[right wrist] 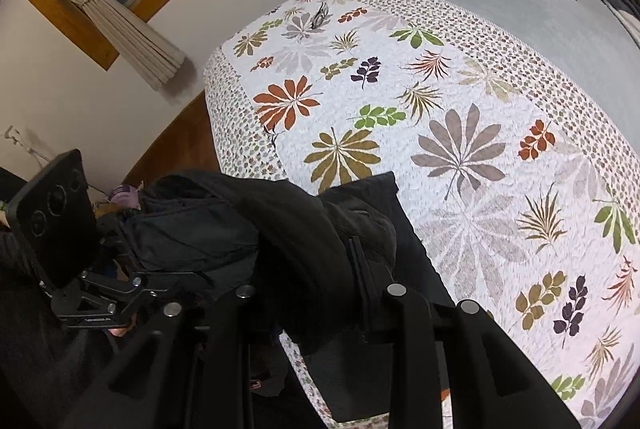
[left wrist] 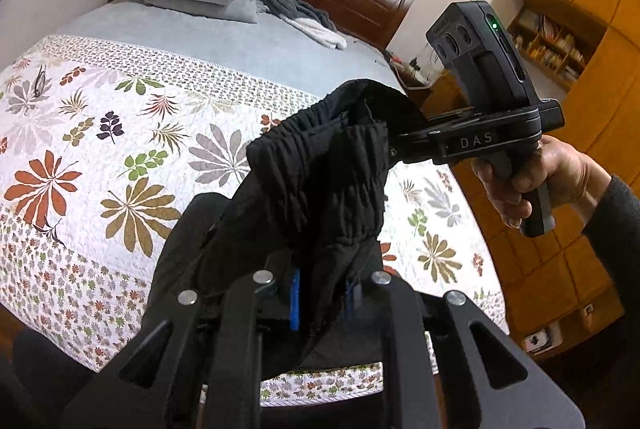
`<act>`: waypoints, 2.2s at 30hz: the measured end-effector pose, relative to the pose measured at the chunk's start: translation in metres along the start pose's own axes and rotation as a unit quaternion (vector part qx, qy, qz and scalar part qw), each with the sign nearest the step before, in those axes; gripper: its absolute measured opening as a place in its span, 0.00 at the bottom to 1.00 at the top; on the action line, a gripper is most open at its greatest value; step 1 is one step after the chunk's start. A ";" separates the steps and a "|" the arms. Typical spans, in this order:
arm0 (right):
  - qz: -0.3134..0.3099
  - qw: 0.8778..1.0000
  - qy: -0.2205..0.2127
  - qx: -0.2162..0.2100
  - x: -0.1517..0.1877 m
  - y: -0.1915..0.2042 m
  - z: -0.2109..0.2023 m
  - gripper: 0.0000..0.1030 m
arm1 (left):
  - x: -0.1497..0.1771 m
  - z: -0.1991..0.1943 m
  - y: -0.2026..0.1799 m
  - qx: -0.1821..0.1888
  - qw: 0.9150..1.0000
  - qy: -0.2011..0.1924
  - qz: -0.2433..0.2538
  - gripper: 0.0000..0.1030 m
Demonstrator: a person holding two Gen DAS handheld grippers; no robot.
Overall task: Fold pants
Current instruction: 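Lift the black pants with both tools and fold them over onto themselves, then lower the folded pants onto the quilt and open both tools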
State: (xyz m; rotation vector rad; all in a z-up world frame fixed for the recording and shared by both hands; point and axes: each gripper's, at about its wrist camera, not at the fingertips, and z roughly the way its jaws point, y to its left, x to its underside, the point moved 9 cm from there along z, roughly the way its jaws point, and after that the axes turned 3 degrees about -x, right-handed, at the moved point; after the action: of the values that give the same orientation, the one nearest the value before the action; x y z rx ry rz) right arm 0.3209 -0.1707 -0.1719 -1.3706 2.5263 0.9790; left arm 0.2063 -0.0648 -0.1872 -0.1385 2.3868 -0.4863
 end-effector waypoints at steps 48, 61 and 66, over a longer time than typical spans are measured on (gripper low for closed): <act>-0.153 0.987 -0.055 0.019 0.097 -0.079 0.019 0.27 | 0.062 0.094 -0.075 -0.064 0.980 0.070 0.172 0.13; -0.169 0.984 -0.037 0.031 0.118 -0.095 0.030 0.29 | 0.083 0.114 -0.085 -0.072 0.972 0.092 0.203 0.13; -0.177 0.983 -0.026 0.040 0.126 -0.103 0.035 0.31 | 0.092 0.122 -0.090 -0.081 0.966 0.099 0.224 0.13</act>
State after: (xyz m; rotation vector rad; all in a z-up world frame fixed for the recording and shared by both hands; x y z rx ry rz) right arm 0.3204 -0.2801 -0.2977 -1.6671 2.1531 0.8219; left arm 0.2136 -0.2062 -0.2942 0.3878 2.5451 -0.0921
